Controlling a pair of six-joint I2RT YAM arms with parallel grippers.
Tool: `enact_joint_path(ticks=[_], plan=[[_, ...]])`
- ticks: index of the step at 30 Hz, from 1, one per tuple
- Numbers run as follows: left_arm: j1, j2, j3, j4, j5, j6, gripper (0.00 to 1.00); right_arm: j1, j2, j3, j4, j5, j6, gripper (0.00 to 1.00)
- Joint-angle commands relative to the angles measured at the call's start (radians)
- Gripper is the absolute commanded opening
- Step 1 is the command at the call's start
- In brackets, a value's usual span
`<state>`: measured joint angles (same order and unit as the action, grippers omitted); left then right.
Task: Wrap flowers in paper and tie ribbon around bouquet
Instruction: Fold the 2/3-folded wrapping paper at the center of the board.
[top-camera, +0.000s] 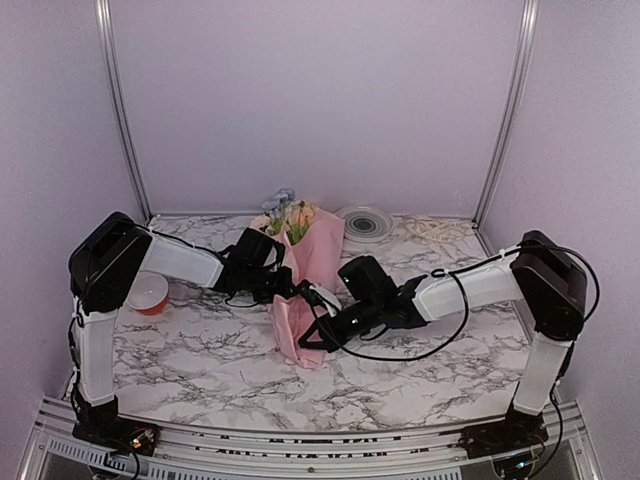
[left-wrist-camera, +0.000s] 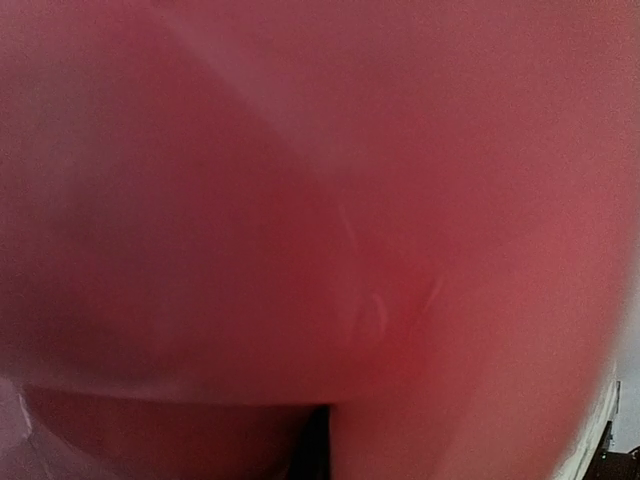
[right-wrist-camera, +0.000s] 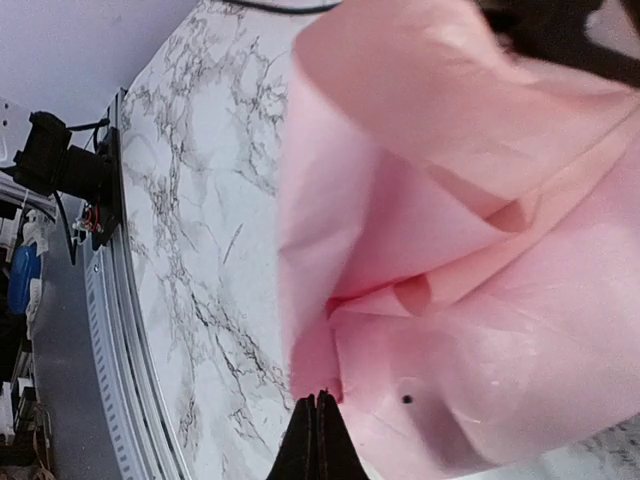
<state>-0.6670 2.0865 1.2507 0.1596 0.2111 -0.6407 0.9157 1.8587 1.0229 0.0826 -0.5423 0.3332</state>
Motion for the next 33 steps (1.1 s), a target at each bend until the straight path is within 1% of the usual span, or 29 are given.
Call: enact_joint_path(ticks=[1, 5, 8, 13, 15, 19, 26, 30, 33], plan=[[-0.003, 0.004, 0.016, -0.083, -0.047, 0.044, 0.00, -0.123, -0.033, 0.011, -0.053, -0.004, 0.002, 0.01], [-0.041, -0.013, 0.028, -0.119, -0.081, 0.070, 0.00, -0.165, 0.066, 0.133, -0.111, -0.040, -0.067, 0.01], [-0.045, -0.039, 0.036, -0.147, -0.112, 0.089, 0.00, -0.184, 0.139, 0.212, -0.181, 0.002, -0.105, 0.01], [-0.057, -0.075, 0.059, -0.192, -0.151, 0.118, 0.00, -0.209, 0.271, 0.256, -0.186, -0.001, -0.060, 0.01], [-0.071, -0.091, 0.082, -0.209, -0.154, 0.135, 0.00, -0.208, 0.298, 0.237, -0.124, -0.044, -0.022, 0.01], [-0.103, -0.091, 0.154, -0.241, -0.130, 0.153, 0.00, -0.206, 0.289, 0.191, 0.009, -0.104, 0.060, 0.01], [-0.115, 0.001, 0.225, -0.250, -0.081, 0.144, 0.00, -0.205, 0.272, 0.176, 0.051, -0.090, 0.098, 0.01], [-0.115, 0.065, 0.249, -0.253, -0.057, 0.134, 0.00, -0.207, 0.195, 0.131, 0.089, -0.048, 0.140, 0.00], [-0.114, 0.086, 0.253, -0.255, -0.077, 0.144, 0.00, -0.207, 0.109, 0.064, 0.172, -0.022, 0.205, 0.00]])
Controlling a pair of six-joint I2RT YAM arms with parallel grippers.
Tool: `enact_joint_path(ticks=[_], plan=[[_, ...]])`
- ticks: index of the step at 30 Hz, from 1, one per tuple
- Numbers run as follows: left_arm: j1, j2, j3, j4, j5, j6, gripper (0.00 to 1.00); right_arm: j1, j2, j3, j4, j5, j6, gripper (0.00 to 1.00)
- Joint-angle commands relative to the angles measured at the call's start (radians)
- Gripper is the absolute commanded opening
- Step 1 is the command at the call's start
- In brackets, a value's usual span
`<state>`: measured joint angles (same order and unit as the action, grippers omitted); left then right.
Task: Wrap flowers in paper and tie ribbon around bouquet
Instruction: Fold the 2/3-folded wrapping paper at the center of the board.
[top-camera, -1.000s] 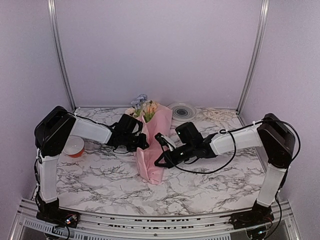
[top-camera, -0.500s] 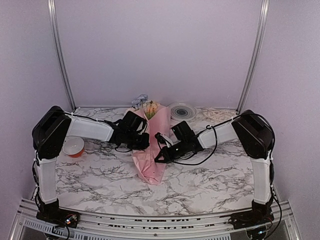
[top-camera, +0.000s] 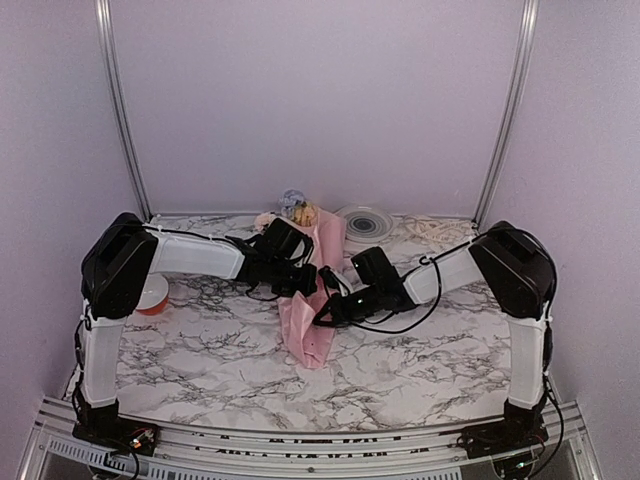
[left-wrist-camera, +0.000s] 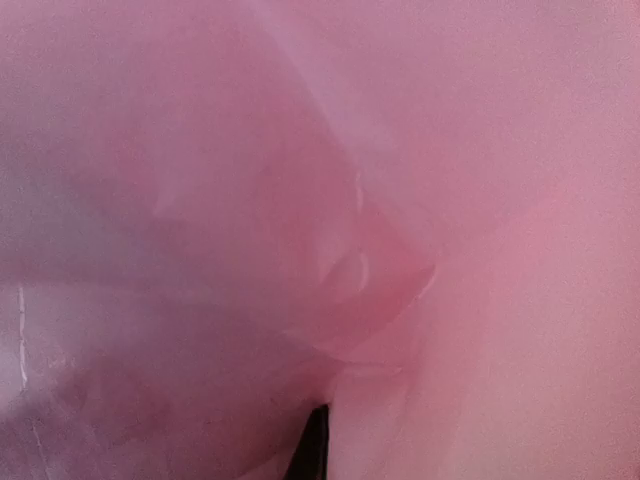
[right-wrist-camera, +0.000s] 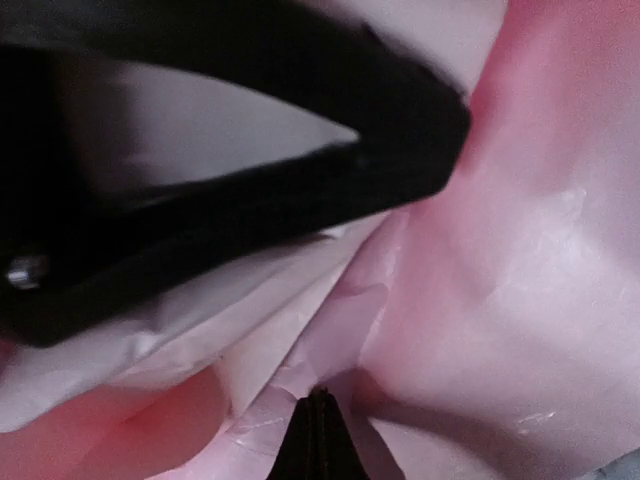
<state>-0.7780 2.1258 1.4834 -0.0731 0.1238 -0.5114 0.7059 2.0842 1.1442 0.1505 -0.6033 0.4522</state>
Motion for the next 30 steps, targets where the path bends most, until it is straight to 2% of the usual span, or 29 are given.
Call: enact_joint_path(ticks=[1, 9, 11, 12, 13, 15, 17, 18, 21, 26, 30], plan=[[-0.001, 0.057, 0.026, -0.028, 0.003, 0.019, 0.00, 0.003, -0.146, -0.078, 0.122, 0.048, 0.106, 0.00], [0.003, 0.083, 0.024, -0.040, -0.019, 0.037, 0.00, -0.055, -0.386, -0.180, 0.054, 0.253, 0.187, 0.00], [0.003, 0.084, 0.026, -0.042, -0.024, 0.041, 0.00, -0.093, -0.403, -0.156, 0.037, 0.271, 0.176, 0.05], [0.003, 0.085, 0.026, -0.042, -0.024, 0.043, 0.00, -0.107, -0.398, -0.122, 0.015, 0.276, 0.160, 0.09], [0.003, 0.086, 0.026, -0.044, -0.024, 0.043, 0.00, -0.116, -0.387, -0.078, -0.010, 0.280, 0.137, 0.17], [0.003, 0.087, 0.026, -0.044, -0.027, 0.045, 0.00, -0.117, -0.354, 0.012, -0.050, 0.312, 0.096, 0.40], [0.003, 0.088, 0.026, -0.044, -0.029, 0.046, 0.00, -0.118, -0.311, 0.093, -0.064, 0.319, 0.092, 0.53], [0.003, 0.087, 0.026, -0.045, -0.029, 0.046, 0.00, -0.118, -0.284, 0.148, -0.082, 0.323, 0.089, 0.65], [0.003, 0.088, 0.028, -0.044, -0.031, 0.047, 0.00, -0.118, -0.199, 0.251, -0.135, 0.343, 0.073, 0.74], [0.003, 0.086, 0.026, -0.044, -0.028, 0.047, 0.00, -0.118, -0.094, 0.316, -0.159, 0.346, 0.081, 0.73], [0.003, 0.084, 0.023, -0.045, -0.027, 0.049, 0.02, -0.117, -0.053, 0.327, -0.145, 0.290, 0.080, 0.59]])
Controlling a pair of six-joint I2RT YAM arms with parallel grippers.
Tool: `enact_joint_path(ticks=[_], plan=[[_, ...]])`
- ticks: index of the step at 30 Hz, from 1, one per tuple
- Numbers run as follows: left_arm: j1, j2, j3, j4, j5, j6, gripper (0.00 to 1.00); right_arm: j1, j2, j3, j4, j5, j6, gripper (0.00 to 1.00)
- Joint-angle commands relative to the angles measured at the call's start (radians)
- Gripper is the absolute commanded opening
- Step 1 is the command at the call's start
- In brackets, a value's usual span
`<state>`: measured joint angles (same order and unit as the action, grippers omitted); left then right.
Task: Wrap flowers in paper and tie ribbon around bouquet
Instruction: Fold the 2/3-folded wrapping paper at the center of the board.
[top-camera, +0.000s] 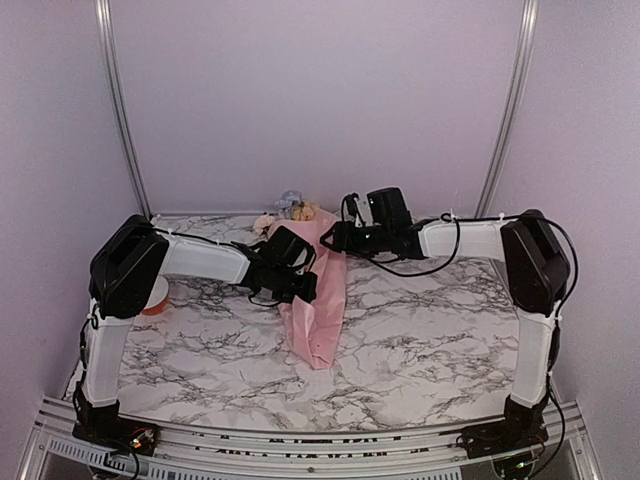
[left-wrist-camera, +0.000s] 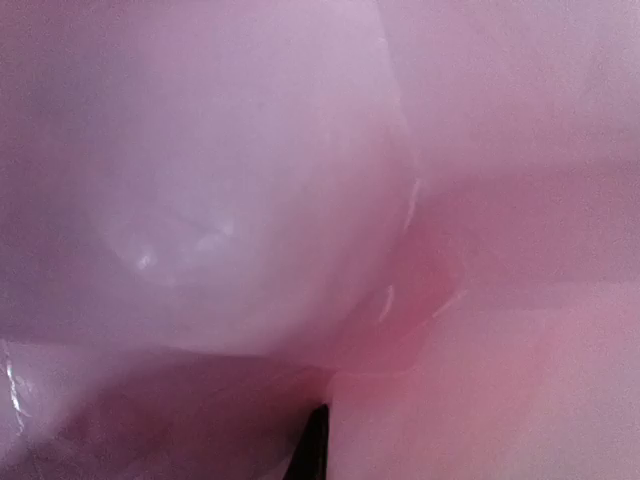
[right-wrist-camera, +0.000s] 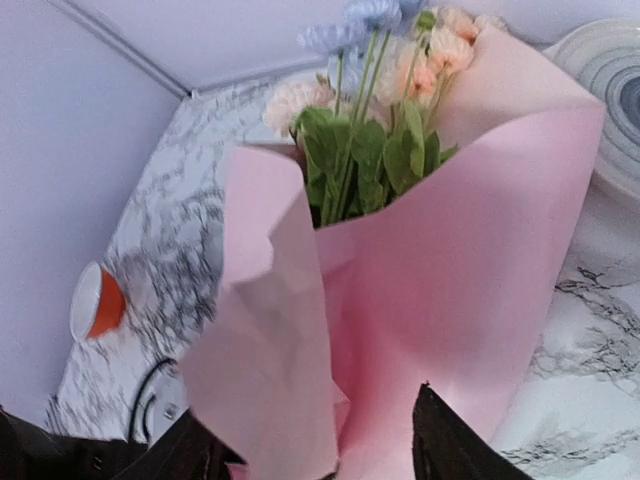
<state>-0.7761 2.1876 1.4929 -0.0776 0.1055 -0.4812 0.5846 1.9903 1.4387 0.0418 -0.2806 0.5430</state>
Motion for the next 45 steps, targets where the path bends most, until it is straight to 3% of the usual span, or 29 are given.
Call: enact_joint_path(ticks=[1, 5, 7, 10, 14, 22, 29, 33, 40, 42, 45], plan=[[0.001, 0.021, 0.014, -0.040, -0.008, 0.019, 0.02, 0.004, 0.045, 0.038, -0.041, -0.037, -0.017, 0.53], [0.001, 0.011, 0.012, -0.044, -0.011, 0.027, 0.15, -0.014, 0.049, 0.022, -0.018, -0.041, -0.028, 0.08], [0.000, -0.008, 0.008, -0.044, -0.014, 0.033, 0.24, -0.034, 0.061, 0.021, -0.009, -0.047, -0.035, 0.00], [-0.009, -0.055, 0.004, -0.044, -0.024, 0.065, 0.33, -0.059, 0.092, 0.050, -0.024, -0.049, -0.073, 0.00], [-0.038, -0.125, -0.002, -0.044, -0.012, 0.115, 0.38, -0.088, 0.128, 0.069, -0.008, -0.114, -0.095, 0.00], [-0.157, -0.140, -0.002, -0.046, 0.121, 0.128, 0.38, -0.105, 0.185, 0.109, 0.022, -0.136, -0.109, 0.00], [-0.294, -0.140, 0.153, -0.203, 0.176, 0.330, 0.38, -0.124, 0.240, 0.158, 0.014, -0.128, -0.115, 0.00], [-0.317, -0.248, 0.112, -0.224, 0.204, 0.386, 0.37, -0.130, 0.249, 0.160, 0.014, -0.131, -0.120, 0.00], [-0.238, -0.479, -0.079, -0.227, -0.113, 0.362, 0.30, -0.130, 0.249, 0.158, 0.017, -0.136, -0.122, 0.00], [-0.206, -0.464, -0.108, -0.226, -0.214, 0.348, 0.25, -0.129, 0.251, 0.160, 0.020, -0.139, -0.119, 0.00], [-0.204, -0.369, -0.087, -0.225, -0.250, 0.367, 0.17, -0.130, 0.252, 0.160, 0.026, -0.142, -0.113, 0.00]])
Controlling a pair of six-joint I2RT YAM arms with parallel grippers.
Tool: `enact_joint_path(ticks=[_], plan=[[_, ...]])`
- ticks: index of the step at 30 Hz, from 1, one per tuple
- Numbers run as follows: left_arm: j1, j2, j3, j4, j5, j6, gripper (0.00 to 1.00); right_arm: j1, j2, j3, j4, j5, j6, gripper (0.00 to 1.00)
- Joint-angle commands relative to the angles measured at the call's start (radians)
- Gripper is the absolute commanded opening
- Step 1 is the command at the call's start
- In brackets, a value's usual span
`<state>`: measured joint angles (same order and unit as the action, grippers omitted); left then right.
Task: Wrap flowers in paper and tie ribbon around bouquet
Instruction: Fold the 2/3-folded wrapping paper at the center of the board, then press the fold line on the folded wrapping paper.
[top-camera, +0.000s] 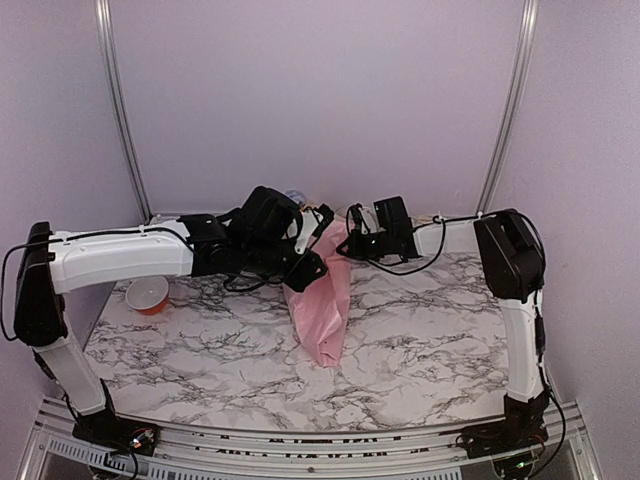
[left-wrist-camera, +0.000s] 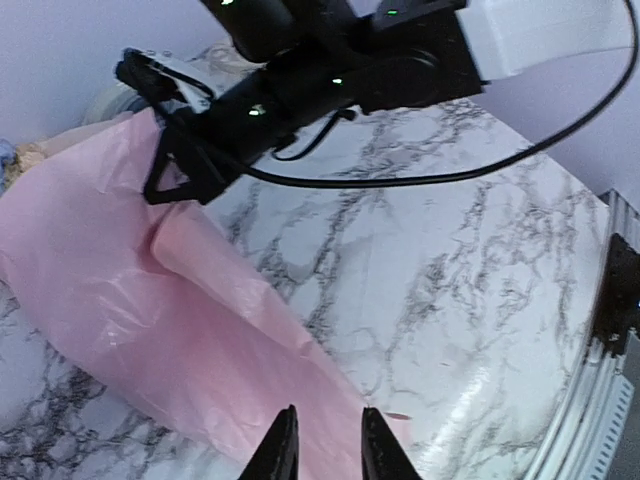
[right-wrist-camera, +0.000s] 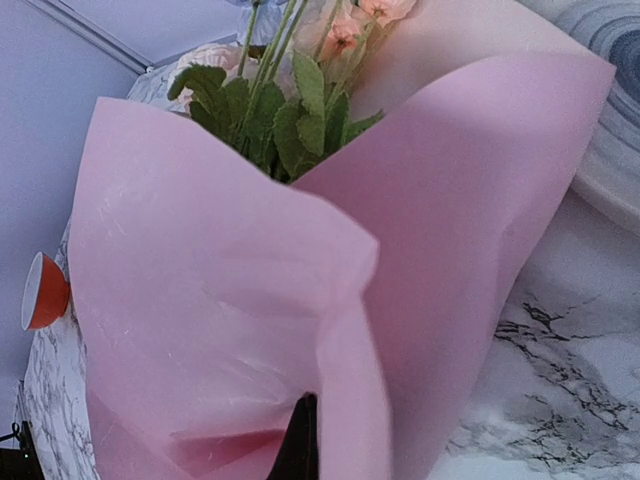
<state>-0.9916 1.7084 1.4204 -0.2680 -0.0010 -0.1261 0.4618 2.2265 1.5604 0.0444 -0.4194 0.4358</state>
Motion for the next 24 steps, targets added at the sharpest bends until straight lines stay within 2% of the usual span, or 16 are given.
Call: enact_joint_path(ticks=[1, 5, 14, 20, 22, 24], plan=[[0.001, 0.146, 0.006, -0.034, -0.160, 0.013, 0.14, -0.007, 0.016, 0.038, 0.024, -0.003, -0.005, 0.00], [-0.034, 0.276, 0.090, -0.032, -0.259, 0.046, 0.14, -0.008, 0.013, 0.032, 0.026, 0.002, -0.002, 0.00], [-0.087, 0.459, 0.160, -0.027, -0.192, 0.173, 0.17, -0.007, 0.014, 0.028, 0.039, 0.003, 0.006, 0.00], [-0.099, 0.466, 0.081, -0.058, -0.146, 0.168, 0.17, -0.007, 0.005, 0.036, 0.024, 0.014, -0.011, 0.00], [-0.099, 0.456, 0.044, -0.059, -0.129, 0.176, 0.17, -0.009, 0.004, 0.061, 0.001, 0.023, -0.027, 0.04], [-0.097, 0.457, 0.015, -0.057, -0.124, 0.180, 0.17, -0.014, 0.004, 0.093, -0.037, 0.034, -0.052, 0.14]])
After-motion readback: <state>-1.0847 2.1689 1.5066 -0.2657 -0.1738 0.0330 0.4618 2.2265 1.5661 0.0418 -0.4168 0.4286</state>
